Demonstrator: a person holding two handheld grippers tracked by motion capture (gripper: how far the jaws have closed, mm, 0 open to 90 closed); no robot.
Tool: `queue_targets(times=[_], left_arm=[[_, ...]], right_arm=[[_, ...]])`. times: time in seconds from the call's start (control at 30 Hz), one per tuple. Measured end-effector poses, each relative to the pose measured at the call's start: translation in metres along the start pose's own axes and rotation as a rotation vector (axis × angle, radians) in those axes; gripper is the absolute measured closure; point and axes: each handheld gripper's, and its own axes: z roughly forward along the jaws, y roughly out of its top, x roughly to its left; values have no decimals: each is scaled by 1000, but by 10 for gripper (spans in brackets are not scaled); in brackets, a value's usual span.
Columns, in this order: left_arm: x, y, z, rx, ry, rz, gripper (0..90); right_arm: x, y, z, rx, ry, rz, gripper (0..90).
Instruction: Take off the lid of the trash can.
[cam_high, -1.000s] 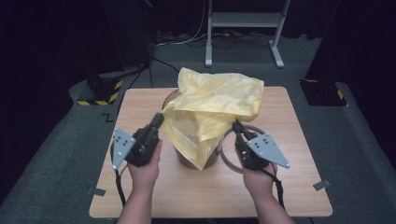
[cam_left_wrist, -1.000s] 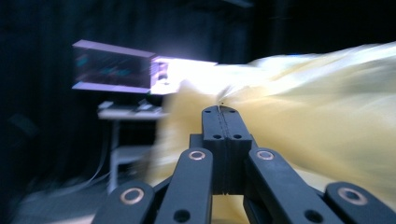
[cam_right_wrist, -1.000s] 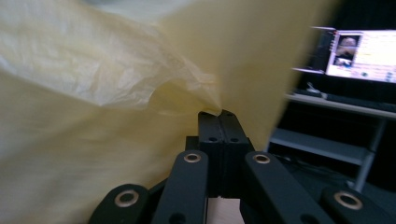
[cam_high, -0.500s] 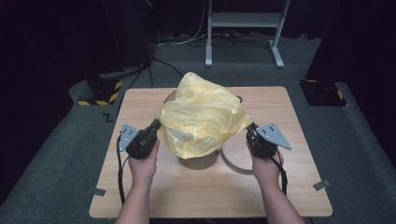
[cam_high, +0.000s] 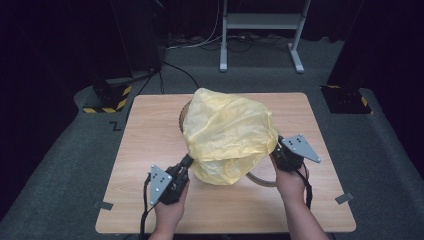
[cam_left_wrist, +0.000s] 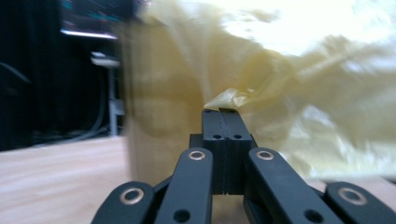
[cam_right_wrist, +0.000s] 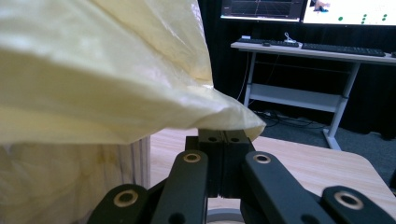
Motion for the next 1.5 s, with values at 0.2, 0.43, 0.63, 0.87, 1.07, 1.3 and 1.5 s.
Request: queue_targets(times=[0.2,0.43,0.63,0.87,1.07,1.3,1.5], left_arm=[[32,8,17,10,107,6,847],[30,1,-7,-43,122,29,589],[12,23,-24,-127,85,88,471],[2,45,-6,-125,2,132,421],[5,56,5,-101,-40,157,736],[33,64,31,-58,46,81,895],[62,47,81,103,94,57,896]], right_arm=[[7,10,26,8,3,-33,898],[6,3,18,43,24,-60,776],[7,1,-26,0,40,-42,677],[8,8,-51,-50,43,-38,649],[9,27,-47,-90,52,-36,647],[17,48,-20,-102,79,-74,848],[14,45,30,-4,52,-86,897]])
